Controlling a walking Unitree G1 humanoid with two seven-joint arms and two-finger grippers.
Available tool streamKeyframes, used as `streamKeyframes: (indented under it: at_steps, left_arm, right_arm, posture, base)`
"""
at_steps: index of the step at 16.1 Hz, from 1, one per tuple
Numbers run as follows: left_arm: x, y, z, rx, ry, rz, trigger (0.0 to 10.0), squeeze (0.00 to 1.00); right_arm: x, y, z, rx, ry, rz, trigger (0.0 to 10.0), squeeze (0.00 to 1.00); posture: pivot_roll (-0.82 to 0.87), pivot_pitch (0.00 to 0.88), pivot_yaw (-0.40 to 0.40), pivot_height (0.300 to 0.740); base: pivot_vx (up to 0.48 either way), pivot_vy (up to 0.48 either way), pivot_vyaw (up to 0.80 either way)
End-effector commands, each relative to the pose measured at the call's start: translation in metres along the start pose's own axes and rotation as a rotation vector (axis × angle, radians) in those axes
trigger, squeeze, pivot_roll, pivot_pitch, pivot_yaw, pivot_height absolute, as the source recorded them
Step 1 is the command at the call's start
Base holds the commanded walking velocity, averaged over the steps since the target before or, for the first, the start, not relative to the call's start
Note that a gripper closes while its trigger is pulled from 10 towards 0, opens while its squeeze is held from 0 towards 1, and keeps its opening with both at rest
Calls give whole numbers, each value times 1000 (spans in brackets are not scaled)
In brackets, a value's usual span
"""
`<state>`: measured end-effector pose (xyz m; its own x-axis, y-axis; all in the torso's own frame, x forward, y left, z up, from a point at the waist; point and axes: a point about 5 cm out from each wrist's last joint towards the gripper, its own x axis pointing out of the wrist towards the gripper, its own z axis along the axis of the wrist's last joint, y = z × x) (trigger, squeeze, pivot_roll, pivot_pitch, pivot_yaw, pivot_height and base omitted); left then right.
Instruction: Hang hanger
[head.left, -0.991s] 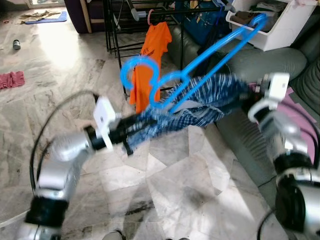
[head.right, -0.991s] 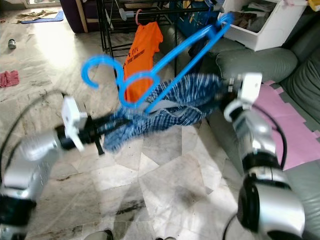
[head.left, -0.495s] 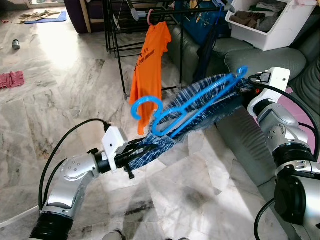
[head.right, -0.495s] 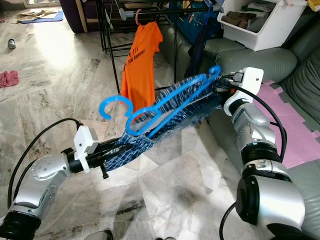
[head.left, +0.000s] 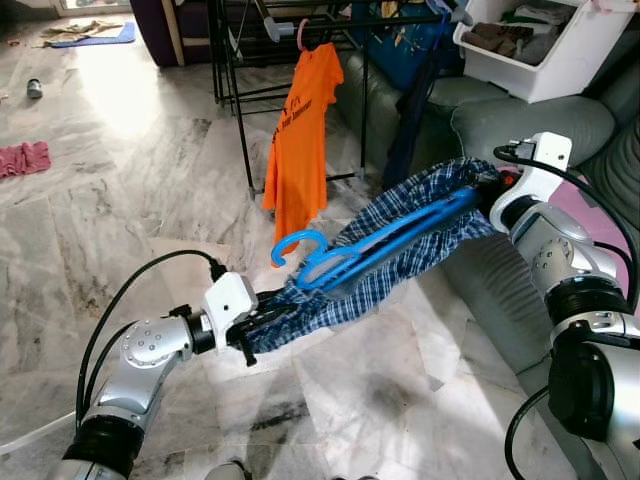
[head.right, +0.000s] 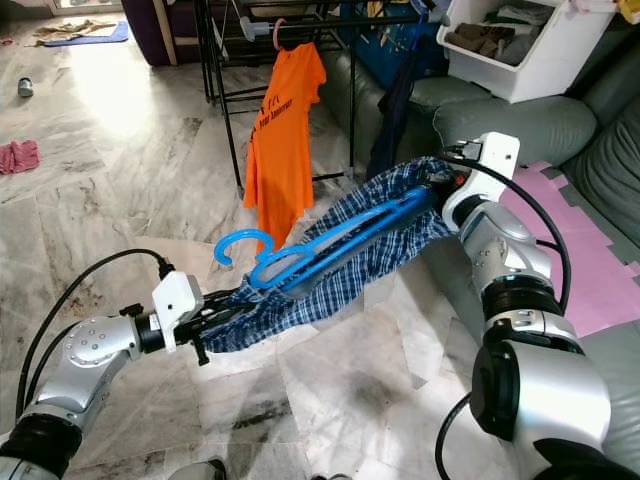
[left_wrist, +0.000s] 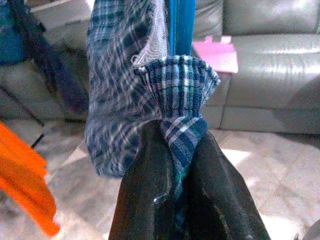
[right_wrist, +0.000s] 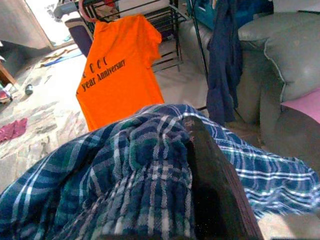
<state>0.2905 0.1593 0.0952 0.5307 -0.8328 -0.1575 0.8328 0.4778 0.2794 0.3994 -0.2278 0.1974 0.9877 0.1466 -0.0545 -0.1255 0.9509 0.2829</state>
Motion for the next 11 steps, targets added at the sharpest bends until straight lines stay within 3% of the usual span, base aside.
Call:
streamKeyframes:
  at_steps: [1, 4, 5, 11]
  left_arm:
    - [-1, 1, -9, 10, 47, 14, 0, 0]
    - [0, 11, -21, 17, 139, 114, 0, 0]
    - [1, 19, -23, 24, 164, 193, 0, 0]
    - [10, 48, -15, 14, 157, 520, 0, 0]
  right_arm:
    - [0, -2, 12, 1, -29, -9, 0, 0]
    - [-1, -2, 10, -27, -17, -3, 0, 0]
    - [-1, -2, 10, -38, -18, 2, 0, 0]
    - [1, 5, 3, -72, -3, 24, 0, 0]
  posture:
    - [46, 109, -116, 740]
    - [43, 107, -117, 740]
    - [39, 104, -115, 740]
    - [43, 100, -113, 740]
  base:
    - [0, 0, 0]
    - [0, 0, 0]
    - [0, 0, 0]
    - [0, 0, 0]
